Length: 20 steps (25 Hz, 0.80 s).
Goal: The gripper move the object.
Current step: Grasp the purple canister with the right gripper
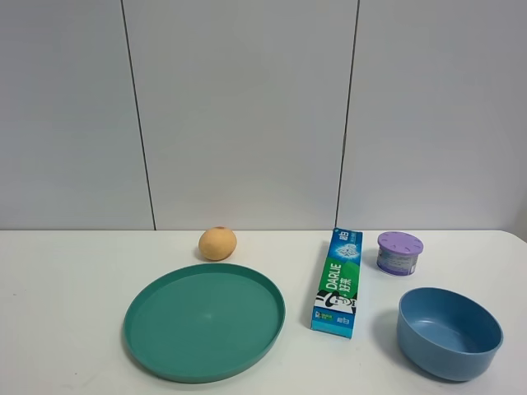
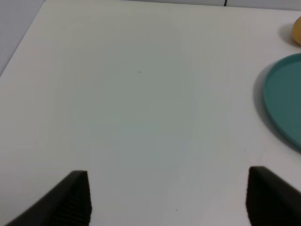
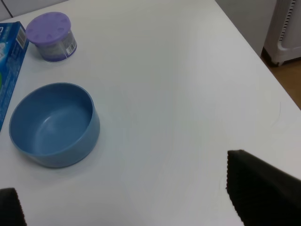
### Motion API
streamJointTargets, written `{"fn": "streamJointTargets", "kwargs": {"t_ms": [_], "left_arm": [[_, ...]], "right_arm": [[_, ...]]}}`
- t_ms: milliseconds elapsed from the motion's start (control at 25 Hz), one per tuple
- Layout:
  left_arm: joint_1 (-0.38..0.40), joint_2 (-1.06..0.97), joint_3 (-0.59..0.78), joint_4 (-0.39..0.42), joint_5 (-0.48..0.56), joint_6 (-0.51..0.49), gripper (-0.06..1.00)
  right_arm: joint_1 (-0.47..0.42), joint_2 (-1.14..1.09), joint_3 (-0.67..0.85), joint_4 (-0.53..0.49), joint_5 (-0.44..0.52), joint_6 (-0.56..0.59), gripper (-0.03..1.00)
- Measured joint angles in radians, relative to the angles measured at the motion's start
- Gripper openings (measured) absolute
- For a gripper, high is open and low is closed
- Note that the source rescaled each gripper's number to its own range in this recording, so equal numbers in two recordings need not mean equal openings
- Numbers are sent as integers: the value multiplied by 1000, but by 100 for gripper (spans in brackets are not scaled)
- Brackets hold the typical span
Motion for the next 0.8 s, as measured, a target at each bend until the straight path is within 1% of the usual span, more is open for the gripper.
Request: {"fn": "streamJointTargets", "kwargs": {"t_ms": [40,800], "left_arm": [[0,0,0,0,0,0,100],[0,0,0,-1,0,0,100]], "right_arm": [[0,0,0,0,0,0,58],[0,0,0,0,0,0,58]]}}
